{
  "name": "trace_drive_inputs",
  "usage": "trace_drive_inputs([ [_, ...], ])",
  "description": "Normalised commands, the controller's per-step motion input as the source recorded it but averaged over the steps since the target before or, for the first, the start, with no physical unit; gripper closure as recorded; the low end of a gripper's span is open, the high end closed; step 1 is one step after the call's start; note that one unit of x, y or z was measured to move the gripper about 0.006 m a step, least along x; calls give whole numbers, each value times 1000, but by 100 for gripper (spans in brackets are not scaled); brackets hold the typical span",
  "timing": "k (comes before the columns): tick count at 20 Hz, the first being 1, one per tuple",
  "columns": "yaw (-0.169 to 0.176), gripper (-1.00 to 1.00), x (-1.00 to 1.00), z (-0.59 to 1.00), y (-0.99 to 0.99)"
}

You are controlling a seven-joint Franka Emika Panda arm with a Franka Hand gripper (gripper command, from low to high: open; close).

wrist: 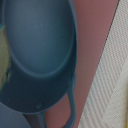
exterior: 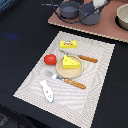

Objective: Interact with the objects in diverse but meaningful ways.

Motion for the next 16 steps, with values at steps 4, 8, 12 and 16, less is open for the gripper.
trace_drive_inputs([
  [4, 0, -100, 17, -182, 6],
  [8, 0, -100, 26, -236, 0],
  [12, 0, -100, 240, -83, 86],
  [16, -4, -100, 441, 55, 291],
])
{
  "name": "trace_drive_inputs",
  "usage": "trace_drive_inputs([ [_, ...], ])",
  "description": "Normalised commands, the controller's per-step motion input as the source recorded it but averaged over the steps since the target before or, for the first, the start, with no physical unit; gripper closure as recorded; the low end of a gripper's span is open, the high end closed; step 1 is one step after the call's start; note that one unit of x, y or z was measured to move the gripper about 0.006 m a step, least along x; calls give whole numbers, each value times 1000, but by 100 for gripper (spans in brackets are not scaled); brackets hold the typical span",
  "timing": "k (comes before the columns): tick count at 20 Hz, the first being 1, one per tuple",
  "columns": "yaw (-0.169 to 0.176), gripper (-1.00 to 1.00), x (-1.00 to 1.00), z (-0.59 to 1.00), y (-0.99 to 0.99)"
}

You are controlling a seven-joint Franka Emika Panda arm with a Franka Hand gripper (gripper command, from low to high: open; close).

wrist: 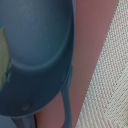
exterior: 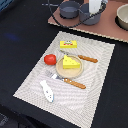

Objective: Interact with the objects in diverse but meaningful ways.

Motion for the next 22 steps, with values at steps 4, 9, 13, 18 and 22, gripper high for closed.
trace_drive_inputs([
  [4, 0, -100, 371, 11, 252],
  [9, 0, -100, 247, -33, 143],
  [13, 0, -100, 142, -137, 61],
  [18, 0, -100, 133, -130, 42],
  [22, 0, -100, 146, -145, 64],
])
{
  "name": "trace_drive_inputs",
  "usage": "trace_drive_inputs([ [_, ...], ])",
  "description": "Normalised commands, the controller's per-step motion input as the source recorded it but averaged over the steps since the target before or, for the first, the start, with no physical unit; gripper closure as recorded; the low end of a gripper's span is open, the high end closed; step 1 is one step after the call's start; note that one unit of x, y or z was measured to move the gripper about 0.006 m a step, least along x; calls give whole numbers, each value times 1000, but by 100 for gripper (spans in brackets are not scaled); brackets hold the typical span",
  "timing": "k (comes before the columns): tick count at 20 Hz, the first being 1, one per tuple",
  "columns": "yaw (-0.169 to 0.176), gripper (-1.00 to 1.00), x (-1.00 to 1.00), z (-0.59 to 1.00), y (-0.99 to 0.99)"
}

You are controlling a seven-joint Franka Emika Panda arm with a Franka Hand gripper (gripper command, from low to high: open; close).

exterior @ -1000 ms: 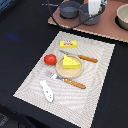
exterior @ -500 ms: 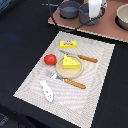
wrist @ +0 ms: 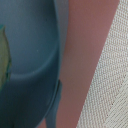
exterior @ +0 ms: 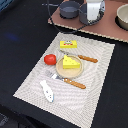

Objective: Interact with the objects in diverse but meaningful ways.

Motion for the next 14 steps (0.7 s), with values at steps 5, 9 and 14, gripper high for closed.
trace_drive_inputs([
  [5, 0, -100, 190, -90, 97],
  [9, 0, -100, 277, -50, 147],
  [14, 0, 100, 294, -15, 149],
])
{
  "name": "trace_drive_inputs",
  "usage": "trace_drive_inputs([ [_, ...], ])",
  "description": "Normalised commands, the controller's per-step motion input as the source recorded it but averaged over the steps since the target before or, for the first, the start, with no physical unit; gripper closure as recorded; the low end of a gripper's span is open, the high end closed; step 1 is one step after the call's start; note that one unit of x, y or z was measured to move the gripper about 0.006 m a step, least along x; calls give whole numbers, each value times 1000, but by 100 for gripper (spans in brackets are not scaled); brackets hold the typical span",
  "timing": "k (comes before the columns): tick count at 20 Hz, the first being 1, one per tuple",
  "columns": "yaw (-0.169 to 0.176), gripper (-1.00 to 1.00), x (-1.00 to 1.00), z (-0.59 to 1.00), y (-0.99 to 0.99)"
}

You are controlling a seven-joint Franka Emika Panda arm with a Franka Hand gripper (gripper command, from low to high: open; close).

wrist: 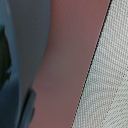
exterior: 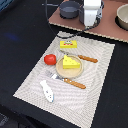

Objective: Interact with the objects in diverse but meaningful ways.

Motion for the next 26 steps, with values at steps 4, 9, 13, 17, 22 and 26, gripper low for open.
trace_drive_inputs([
  [4, 0, 100, 274, -14, 141],
  [9, 0, 100, 222, -17, 135],
  [13, 0, 100, 87, -79, 71],
  [17, 0, 100, 116, -49, 99],
  [22, 0, 100, 105, 0, 129],
  [26, 0, 100, 111, 111, 172],
])
